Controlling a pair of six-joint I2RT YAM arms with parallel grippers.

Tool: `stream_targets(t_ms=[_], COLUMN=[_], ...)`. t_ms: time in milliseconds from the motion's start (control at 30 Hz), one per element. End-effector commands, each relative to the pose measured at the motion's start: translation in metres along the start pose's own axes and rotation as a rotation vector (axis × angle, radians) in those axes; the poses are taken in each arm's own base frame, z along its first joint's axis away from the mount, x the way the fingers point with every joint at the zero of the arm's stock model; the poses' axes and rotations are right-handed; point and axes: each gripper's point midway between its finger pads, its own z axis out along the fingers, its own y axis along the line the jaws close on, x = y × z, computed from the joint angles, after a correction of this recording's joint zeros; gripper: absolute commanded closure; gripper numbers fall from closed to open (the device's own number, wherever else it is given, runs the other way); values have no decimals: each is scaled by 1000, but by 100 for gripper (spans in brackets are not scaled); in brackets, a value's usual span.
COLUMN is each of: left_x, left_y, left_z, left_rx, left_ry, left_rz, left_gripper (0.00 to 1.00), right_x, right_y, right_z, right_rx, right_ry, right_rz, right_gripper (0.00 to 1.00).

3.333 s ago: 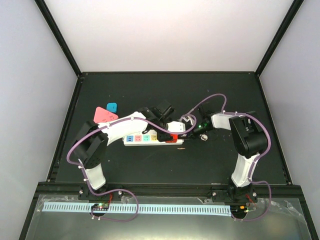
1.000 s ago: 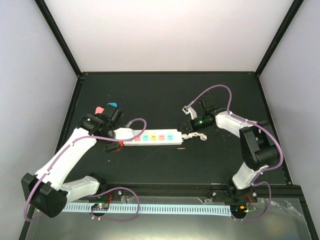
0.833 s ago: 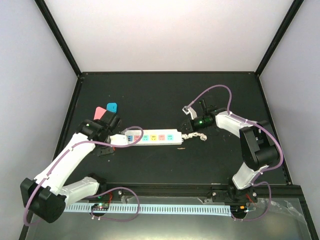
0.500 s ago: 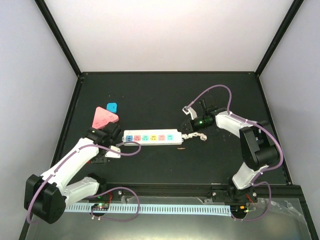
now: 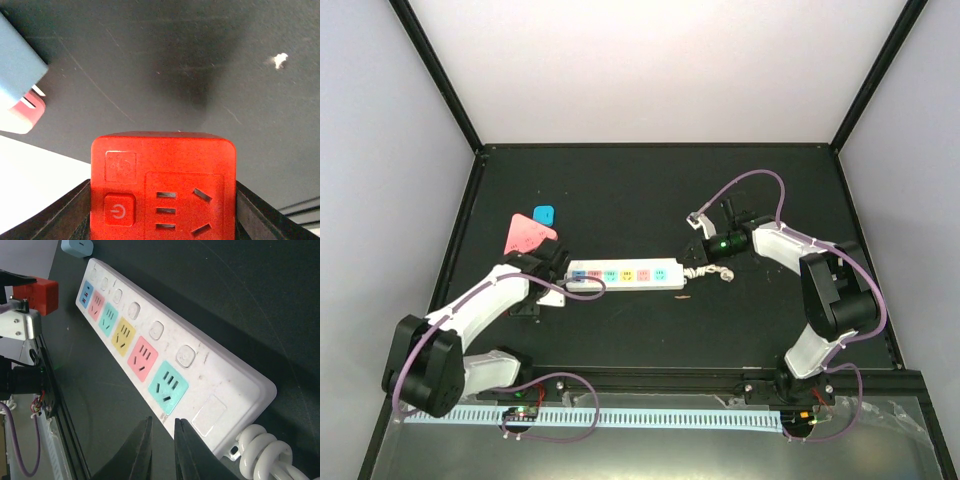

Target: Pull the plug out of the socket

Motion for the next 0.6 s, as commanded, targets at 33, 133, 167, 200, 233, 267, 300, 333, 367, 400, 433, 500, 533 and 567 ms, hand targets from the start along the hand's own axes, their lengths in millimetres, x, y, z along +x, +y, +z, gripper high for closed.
stream_targets(t_ms=[33,133,167,200,233,267,300,333,367,400,433,500,533,567], left_x=[-13,-19,-20,-22,-24,-26,-27,-28,-29,-31,-32,-33,-34,-34], left_y=[19,20,21,22,21,21,21,21,21,22,22,22,22,24], left_z=[3,7,8,8,12,13,14,15,15,15,14,11,10,8], left_rx=[-47,-35,-35,-37,-22,-16,-14,-11,-9,-6,-2,6,8,7], left_ry=[-38,-49,-50,-53,-46,-46,-48,-50,-54,-60,-67,-82,-89,-97], left_rz=[-22,-27,-31,-35,-27,-26,-27,-29,-31,-35,-37,-43,-48,-53], left_gripper=[64,61,61,60,60,60,59,57,54,52,48,40,36,33], right_x=[-3,-3,-3,-3,-2,-3,-2,-2,-2,-2,-2,-2,-2,-2], right_y=[2,1,1,0,0,0,-1,-1,-1,-1,-1,0,0,0], right_z=[-4,-3,-3,-3,-2,-2,-2,-2,-2,-2,-2,-2,-2,-2], right_rx=[-9,-9,-10,-9,-10,-9,-11,-10,-12,-12,-12,-11,-12,-13], right_ry=[-13,-11,-11,-10,-8,-8,-7,-6,-5,-5,-5,-6,-5,-6], right_rz=[-16,-12,-12,-9,-8,-7,-5,-5,-4,-4,-5,-7,-7,-7], right_gripper=[83,83,83,83,83,83,83,83,83,83,83,83,83,83])
